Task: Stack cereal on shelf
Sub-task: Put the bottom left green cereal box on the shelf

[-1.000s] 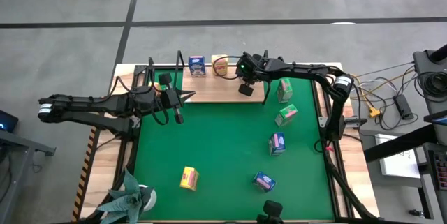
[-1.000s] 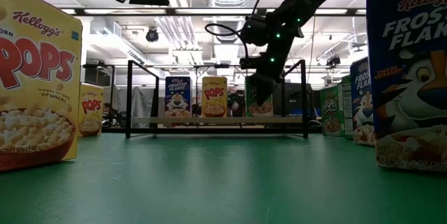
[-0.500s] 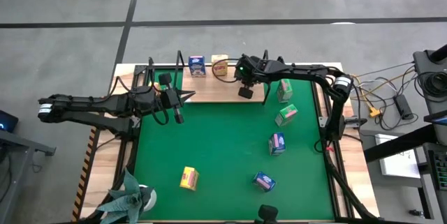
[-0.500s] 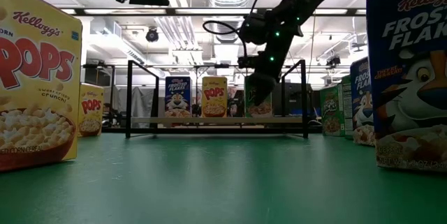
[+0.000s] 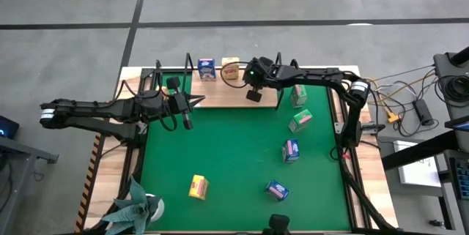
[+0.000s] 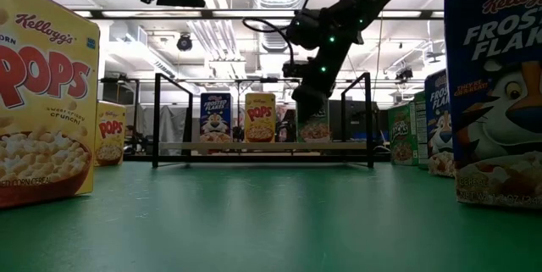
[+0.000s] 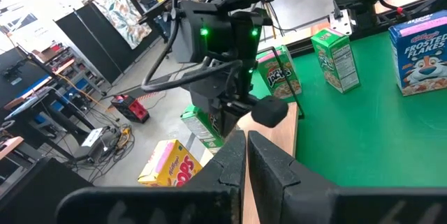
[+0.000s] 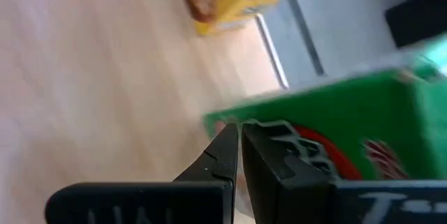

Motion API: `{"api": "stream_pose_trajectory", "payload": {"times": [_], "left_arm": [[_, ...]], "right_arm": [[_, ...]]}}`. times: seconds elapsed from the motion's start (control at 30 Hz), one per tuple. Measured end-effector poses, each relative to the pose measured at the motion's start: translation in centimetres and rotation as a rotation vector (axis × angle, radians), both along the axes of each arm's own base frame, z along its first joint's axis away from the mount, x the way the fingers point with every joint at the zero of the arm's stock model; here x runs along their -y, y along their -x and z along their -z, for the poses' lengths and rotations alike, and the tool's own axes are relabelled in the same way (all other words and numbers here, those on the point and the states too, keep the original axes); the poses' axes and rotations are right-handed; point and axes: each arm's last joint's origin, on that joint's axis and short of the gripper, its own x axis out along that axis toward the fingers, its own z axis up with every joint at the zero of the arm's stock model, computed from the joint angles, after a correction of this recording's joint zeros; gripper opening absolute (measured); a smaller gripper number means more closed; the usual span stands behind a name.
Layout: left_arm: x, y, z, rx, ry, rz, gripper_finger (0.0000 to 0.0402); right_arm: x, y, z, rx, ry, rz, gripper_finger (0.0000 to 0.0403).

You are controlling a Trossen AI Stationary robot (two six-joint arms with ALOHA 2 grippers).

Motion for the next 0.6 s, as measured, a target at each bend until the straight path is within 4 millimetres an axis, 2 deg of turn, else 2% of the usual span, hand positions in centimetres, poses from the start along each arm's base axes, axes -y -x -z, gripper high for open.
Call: {"api": "stream_pose_trajectory", "payload": {"times": [0.6], "left_arm": [[-0.01,0.00,0.01,-0.001,0.000,0.000,0.0000]], "right_arm": [[0.30,0.52,0.13,-0.088,0.078,0.051,0.0013]]}}
